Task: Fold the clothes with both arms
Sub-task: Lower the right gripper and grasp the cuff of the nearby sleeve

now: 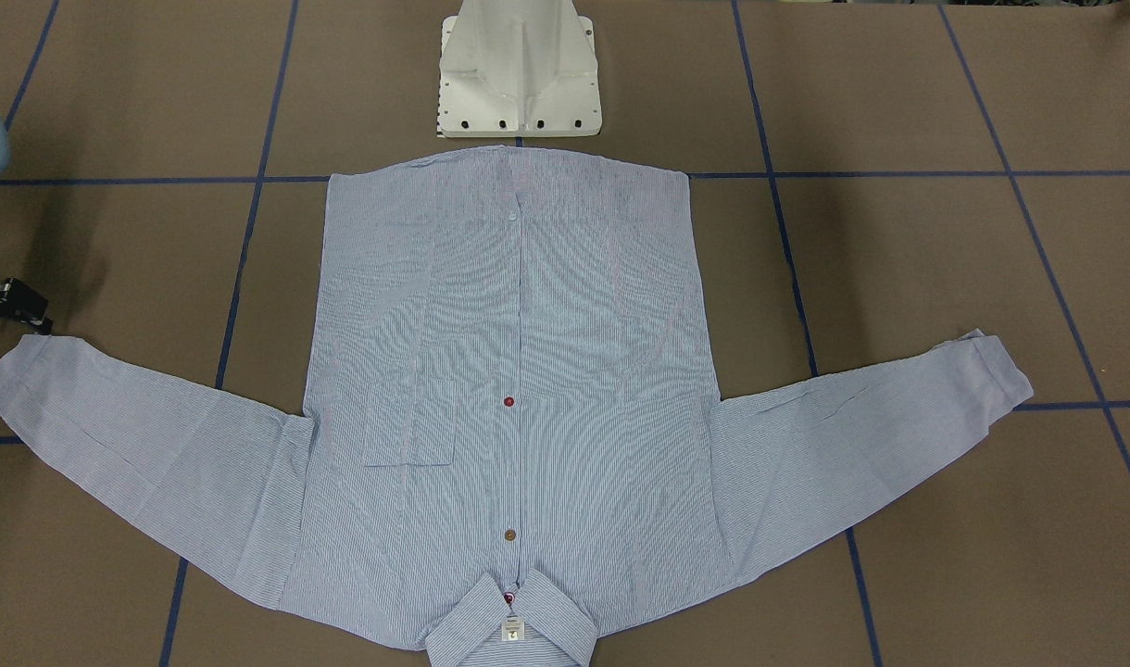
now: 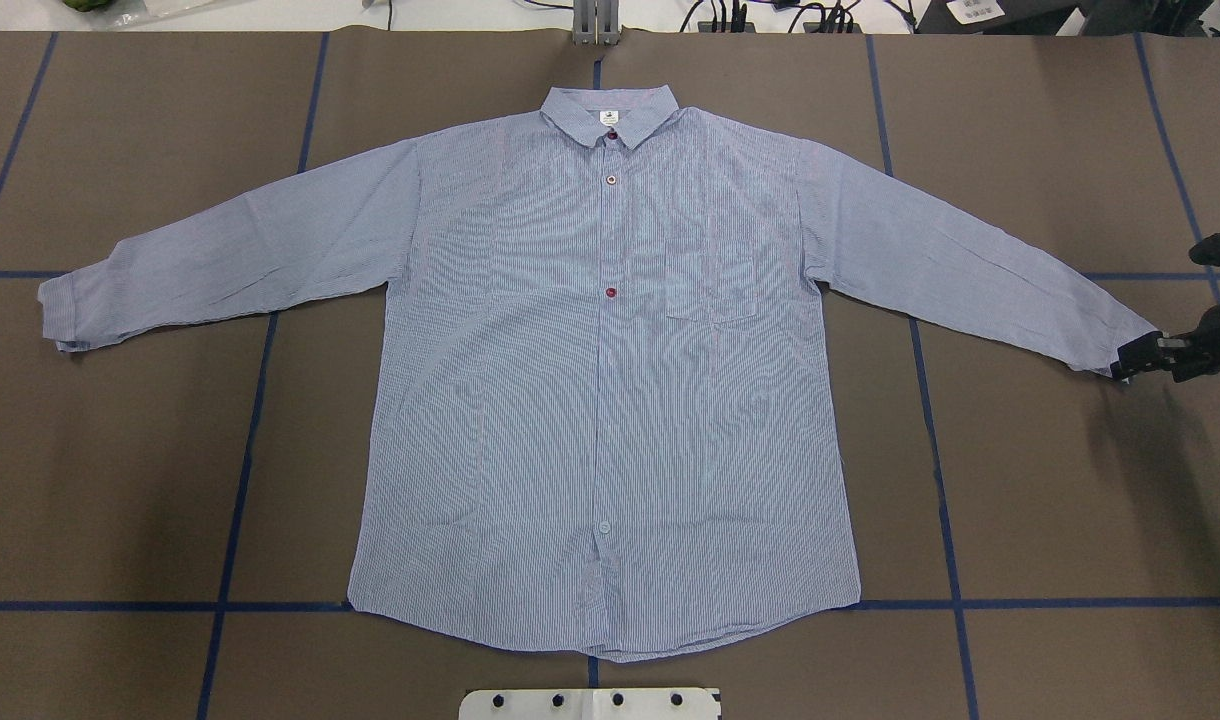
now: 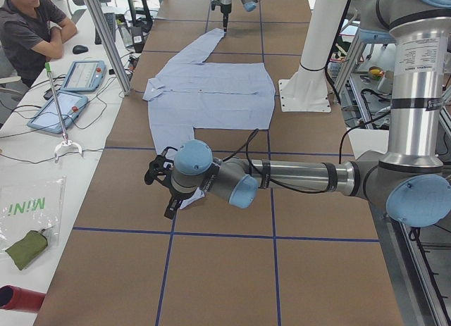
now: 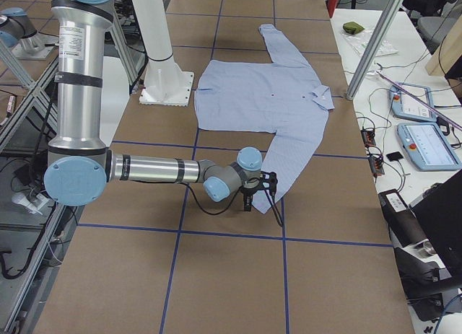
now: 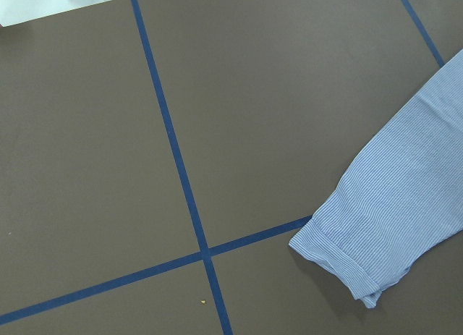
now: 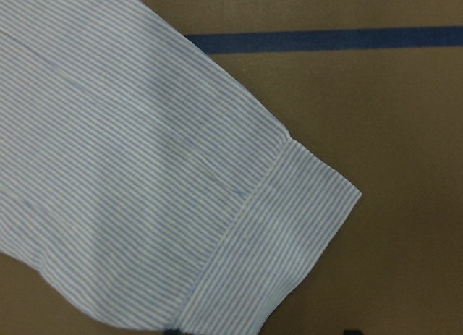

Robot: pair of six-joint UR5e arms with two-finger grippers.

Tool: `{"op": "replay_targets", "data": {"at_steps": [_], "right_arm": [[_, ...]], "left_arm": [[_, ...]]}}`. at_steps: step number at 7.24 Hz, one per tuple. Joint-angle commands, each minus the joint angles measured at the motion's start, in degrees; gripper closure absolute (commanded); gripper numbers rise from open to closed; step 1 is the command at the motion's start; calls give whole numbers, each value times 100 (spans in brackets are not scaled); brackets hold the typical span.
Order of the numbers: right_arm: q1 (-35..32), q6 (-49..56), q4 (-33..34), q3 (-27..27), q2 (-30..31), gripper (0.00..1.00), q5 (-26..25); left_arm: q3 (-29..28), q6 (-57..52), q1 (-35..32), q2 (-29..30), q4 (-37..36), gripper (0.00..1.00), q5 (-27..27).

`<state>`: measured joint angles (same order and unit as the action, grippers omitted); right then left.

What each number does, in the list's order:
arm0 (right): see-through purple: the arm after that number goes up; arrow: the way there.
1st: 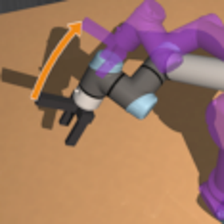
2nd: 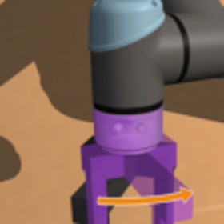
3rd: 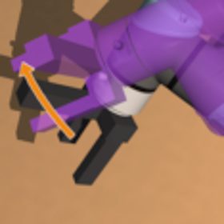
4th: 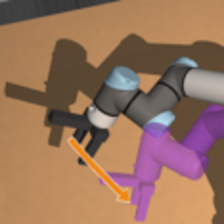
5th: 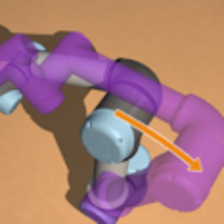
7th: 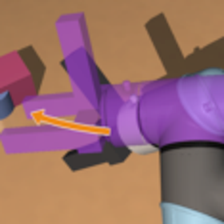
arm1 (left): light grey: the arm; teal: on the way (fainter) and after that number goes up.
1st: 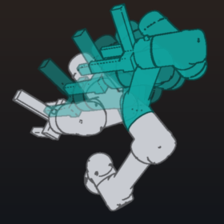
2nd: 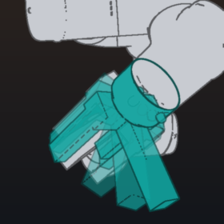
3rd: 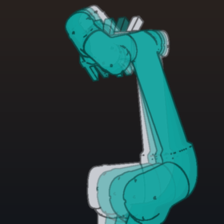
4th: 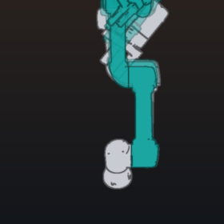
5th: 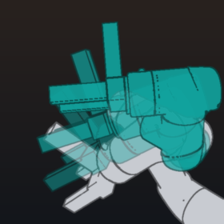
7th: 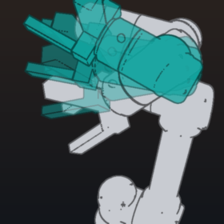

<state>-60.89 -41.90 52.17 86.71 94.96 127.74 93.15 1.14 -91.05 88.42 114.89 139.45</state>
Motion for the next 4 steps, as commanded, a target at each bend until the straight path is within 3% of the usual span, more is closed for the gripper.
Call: {"op": "replay_targets", "data": {"at_steps": [1, 3, 4], "right_arm": [[16, 16, 21, -5, -21, 33, 5], [69, 24, 30, -58, -74, 38, 14], [77, 24, 39, -119, -126, 46, 22]], "left_arm": [[10, 0, 0, 0, 7, 1, -5], [80, -9, -9, -9, -2, 1, 21], [107, 0, -18, -18, -2, 1, 21]]}}
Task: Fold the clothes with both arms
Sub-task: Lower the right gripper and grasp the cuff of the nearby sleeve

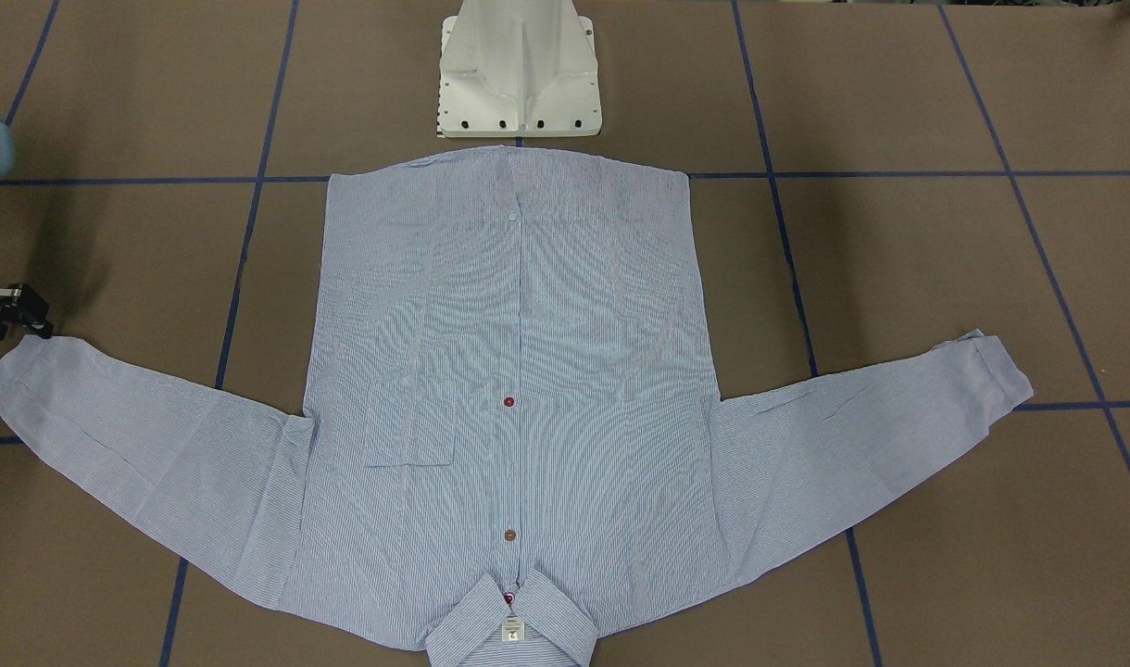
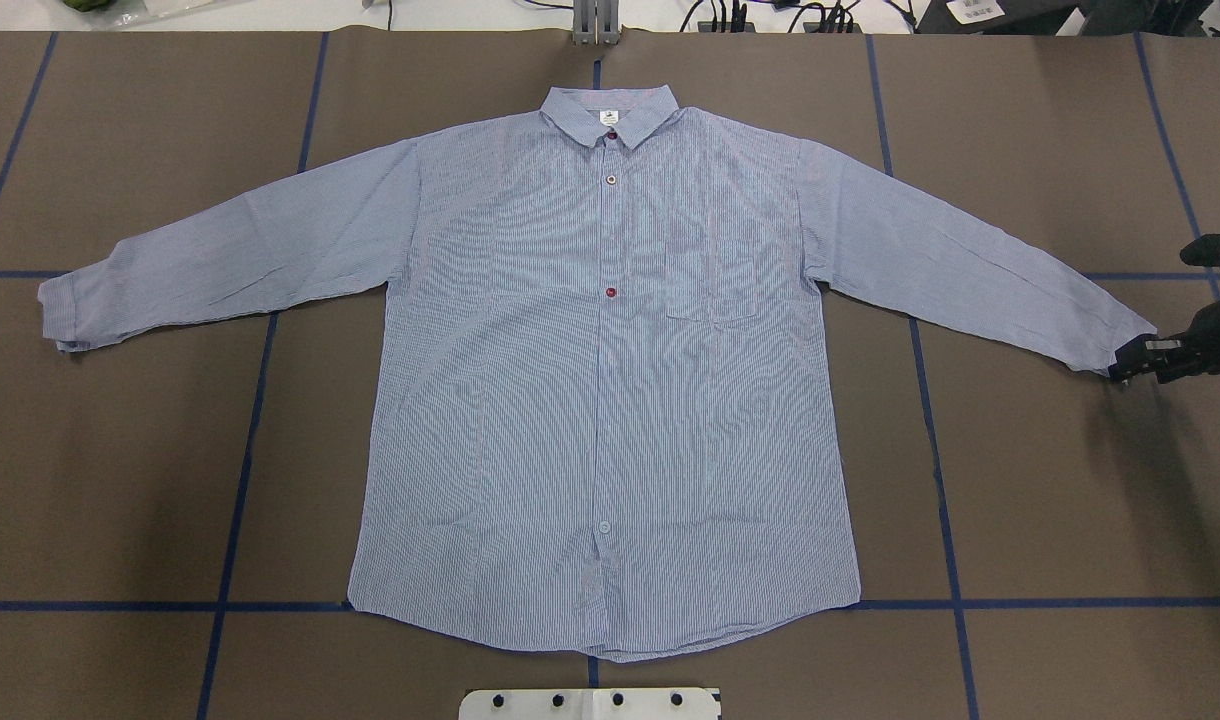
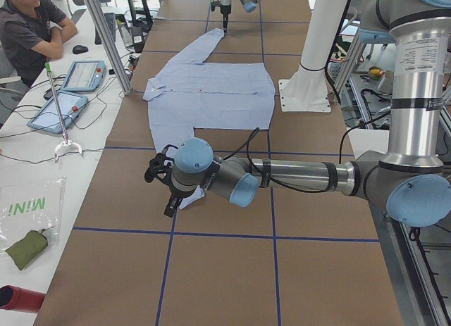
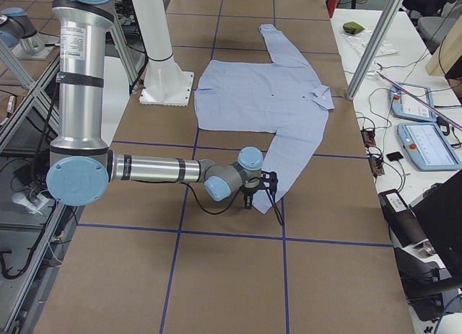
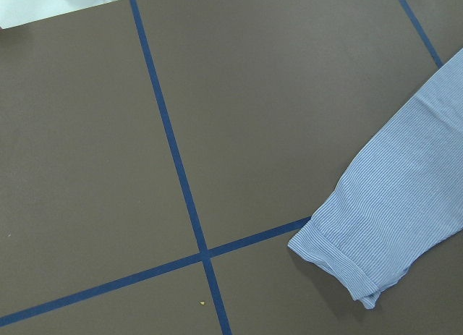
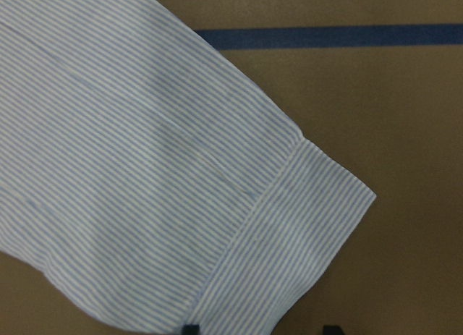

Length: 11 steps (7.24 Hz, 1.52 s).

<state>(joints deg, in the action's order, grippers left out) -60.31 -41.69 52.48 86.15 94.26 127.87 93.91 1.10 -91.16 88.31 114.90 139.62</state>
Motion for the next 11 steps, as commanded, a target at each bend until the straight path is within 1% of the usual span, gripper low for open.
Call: {"op": "replay_targets", "data": {"at_steps": [1, 2, 3, 4, 5, 6, 7, 9, 10, 11], "right_arm": [[19, 12, 8, -81, -66, 51, 10], [19, 12, 8, -81, -66, 57, 45], [19, 21, 8, -81, -66, 65, 80], [11, 21, 8, -55, -75, 70, 98], [2, 21, 8, 6, -66, 80, 159], [-16, 21, -53, 24, -57, 84, 177], [-51, 12, -71, 137, 12, 100, 159], [-244, 12, -71, 235, 13, 100, 177], [-270, -14, -71, 540, 48, 100, 220], [-393, -66, -71, 926, 66, 100, 499]], "left_arm": [[31, 4, -16, -7, -3, 1, 3], [31, 4, -16, -7, -3, 1, 3], [31, 4, -16, -7, 6, 1, -5], [31, 4, -16, -7, -3, 1, -14], [31, 4, -16, -7, -3, 1, -23], [22, 4, -8, -7, -3, 1, -40], [22, 4, -7, 1, -3, 1, -41], [22, 4, -16, 2, -3, 1, -41], [30, 4, -8, 2, -3, 1, -41], [22, 4, -7, 19, 6, 1, -49]]}}
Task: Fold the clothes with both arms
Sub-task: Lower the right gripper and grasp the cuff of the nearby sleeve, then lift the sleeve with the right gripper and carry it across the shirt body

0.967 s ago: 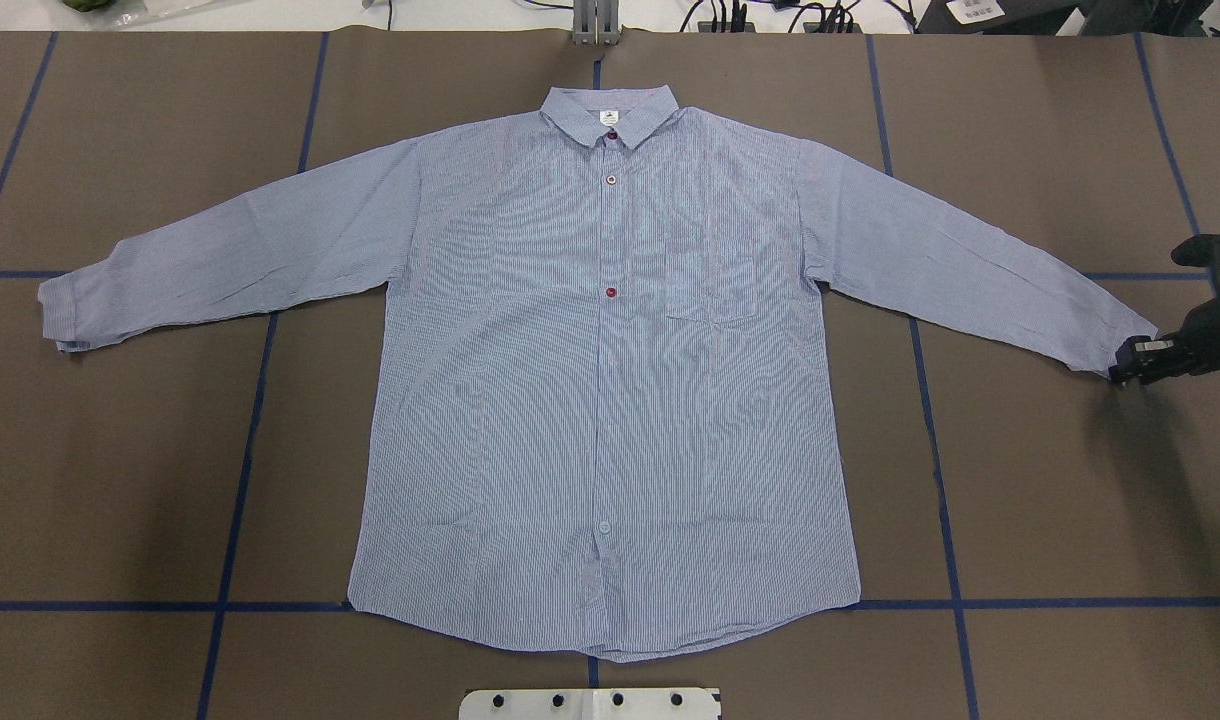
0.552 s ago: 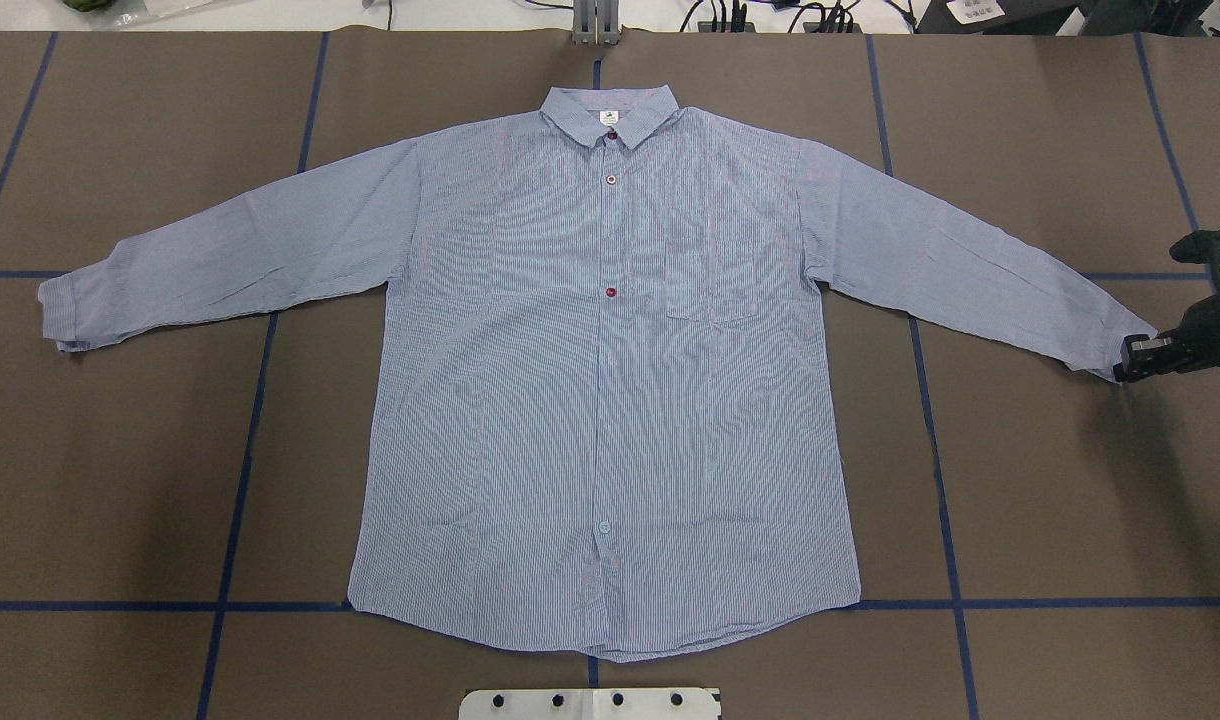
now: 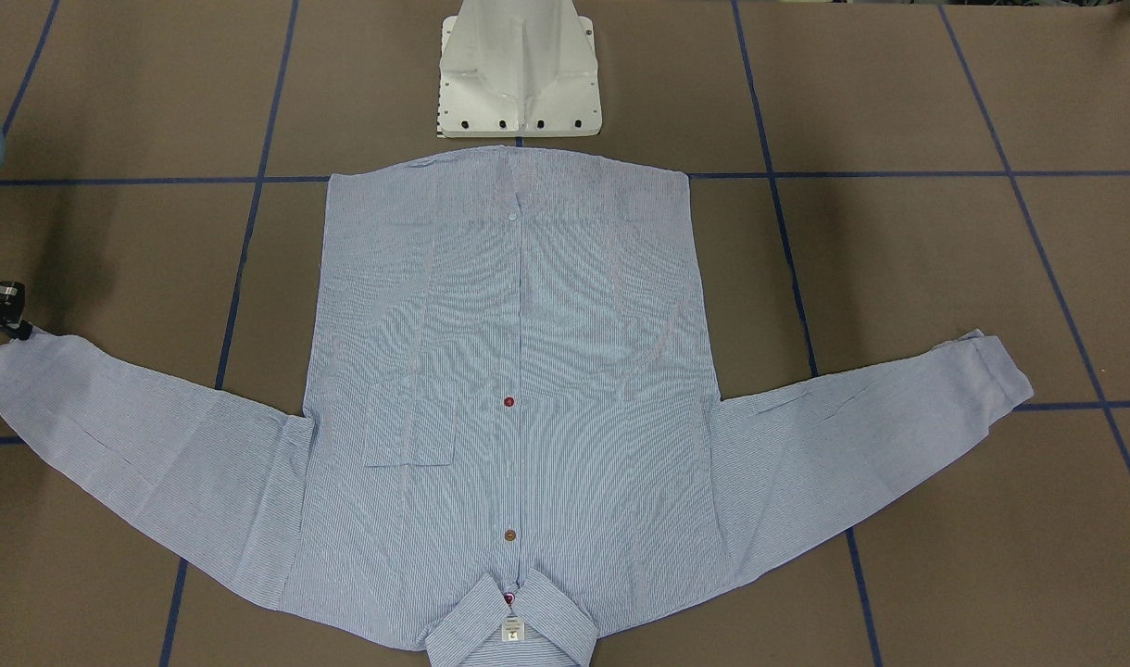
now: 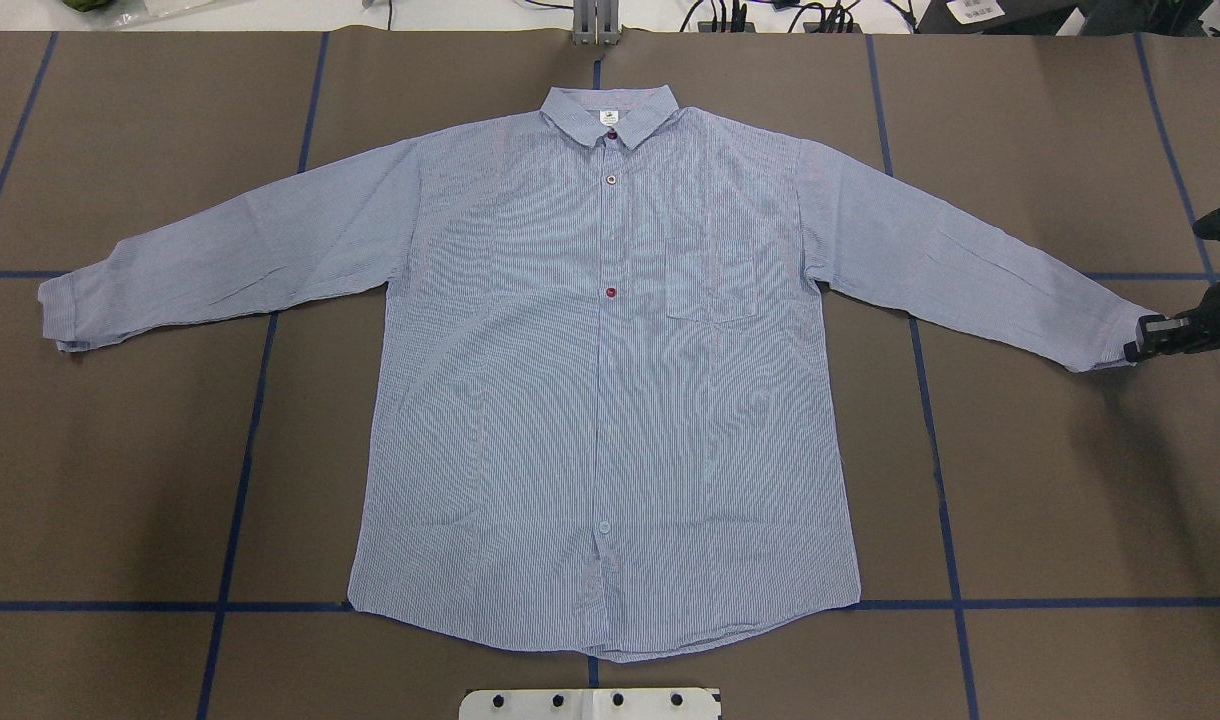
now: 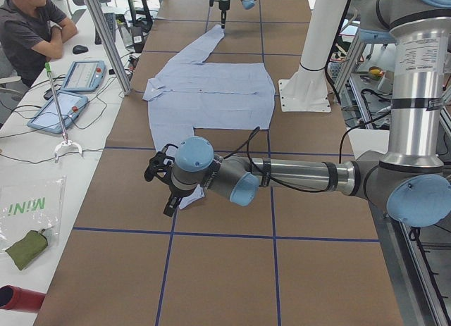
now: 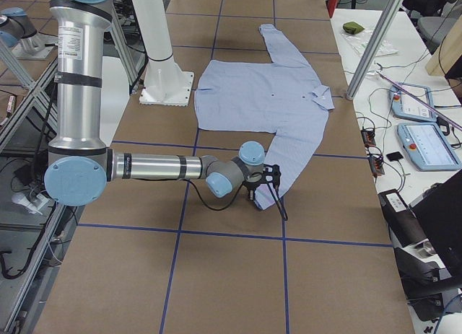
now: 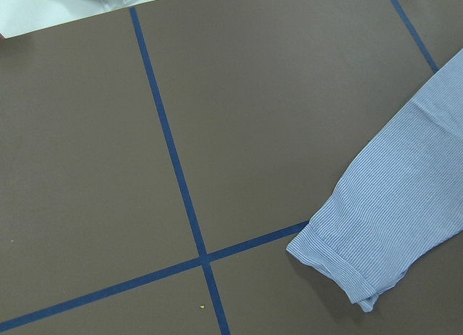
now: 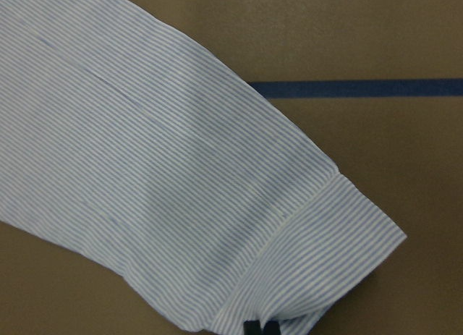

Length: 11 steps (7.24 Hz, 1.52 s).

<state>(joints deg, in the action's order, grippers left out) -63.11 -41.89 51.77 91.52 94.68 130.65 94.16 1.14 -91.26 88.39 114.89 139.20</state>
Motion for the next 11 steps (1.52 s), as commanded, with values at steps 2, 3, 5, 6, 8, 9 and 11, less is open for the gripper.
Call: {"op": "replay_targets", "data": {"at_steps": [2, 3, 5, 6, 8, 9, 11], "right_arm": [[-140, -56, 79, 1067, -369, 100, 600], [-140, -65, 79, 1156, -711, 100, 828], [-105, -649, 845, 1078, -2059, 100, 1407], [8, -872, 1801, 1052, -3016, 100, 1463], [456, -1014, 2600, 494, -4127, 100, 1306], [675, -1189, 2558, -189, -4734, 100, 1140], [1149, -1208, 2522, -1726, -6113, 100, 570]], "left_arm": [[-3, 0, 2, 11, 7, 1, 2], [-3, 0, 3, 11, 7, 1, 2], [-11, 0, 3, 11, 7, 1, 2], [-11, 0, 3, -6, 7, 1, 2], [-29, 0, 2, -15, 7, 1, 2], [-38, 0, 3, -15, 7, 1, 2], [-64, -9, -6, -24, 24, 1, 2]]}}
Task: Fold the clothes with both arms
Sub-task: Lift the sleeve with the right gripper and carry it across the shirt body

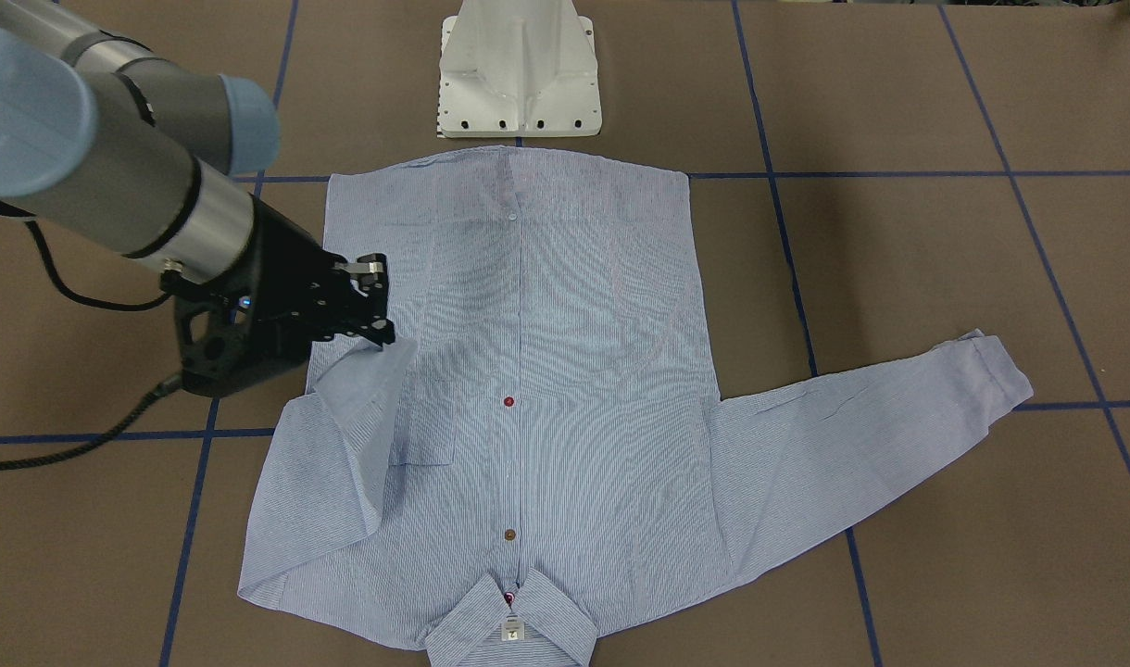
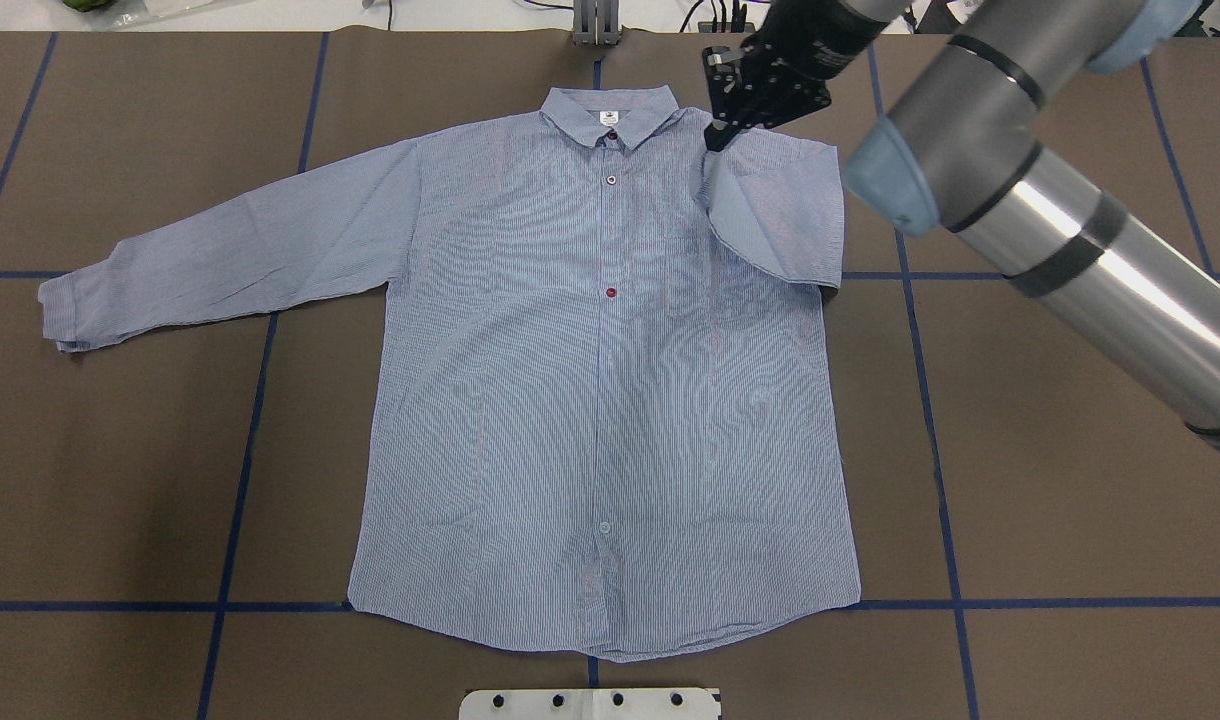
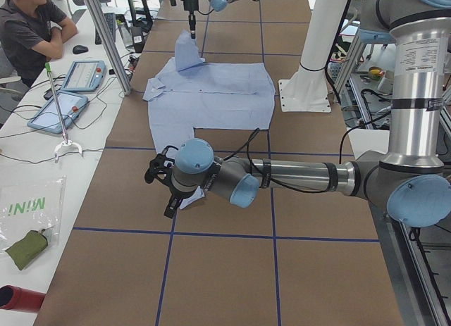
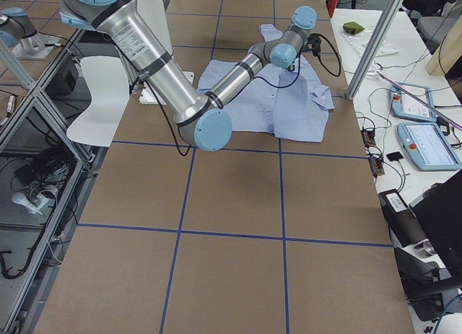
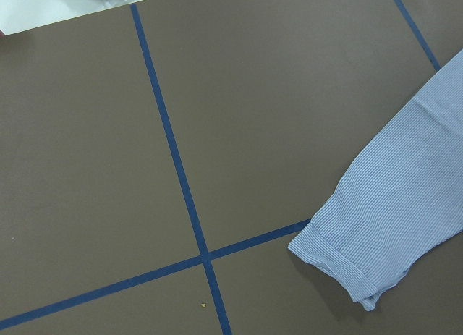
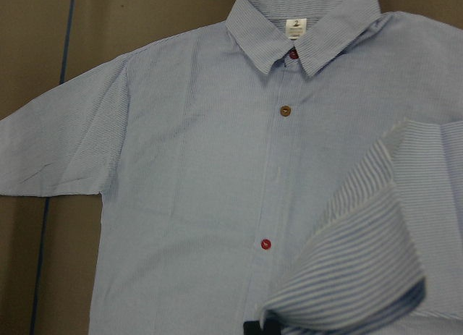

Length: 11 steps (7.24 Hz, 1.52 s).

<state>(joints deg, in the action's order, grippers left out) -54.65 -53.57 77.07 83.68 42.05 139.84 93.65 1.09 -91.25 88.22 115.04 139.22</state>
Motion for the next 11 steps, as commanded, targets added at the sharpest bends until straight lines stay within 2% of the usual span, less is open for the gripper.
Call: {"op": "replay_targets", "data": {"at_steps": [1, 3, 6, 7, 9, 11], "right_arm": [[471, -57, -130, -1429, -1213, 100, -647], [823, -101, -717, -1801, -1252, 100, -1254], [1236, -101, -930, -2074, -1357, 100, -1721], [1368, -119, -1453, -2127, -1375, 100, -1905], [1615, -154, -1633, -2137, -1498, 100, -2450], [1642, -154, -1704, -2145, -1498, 100, -2522]], "left_arm": [[-14, -3, -7, -7, 10, 1, 0], [-5, -3, 2, 2, 19, 1, 0], [-40, -3, 2, 11, 10, 1, 0], [-49, -3, 2, 11, 10, 1, 0], [-75, -21, 2, 2, 10, 1, -9], [-75, -21, 2, 2, 10, 1, -9]]}}
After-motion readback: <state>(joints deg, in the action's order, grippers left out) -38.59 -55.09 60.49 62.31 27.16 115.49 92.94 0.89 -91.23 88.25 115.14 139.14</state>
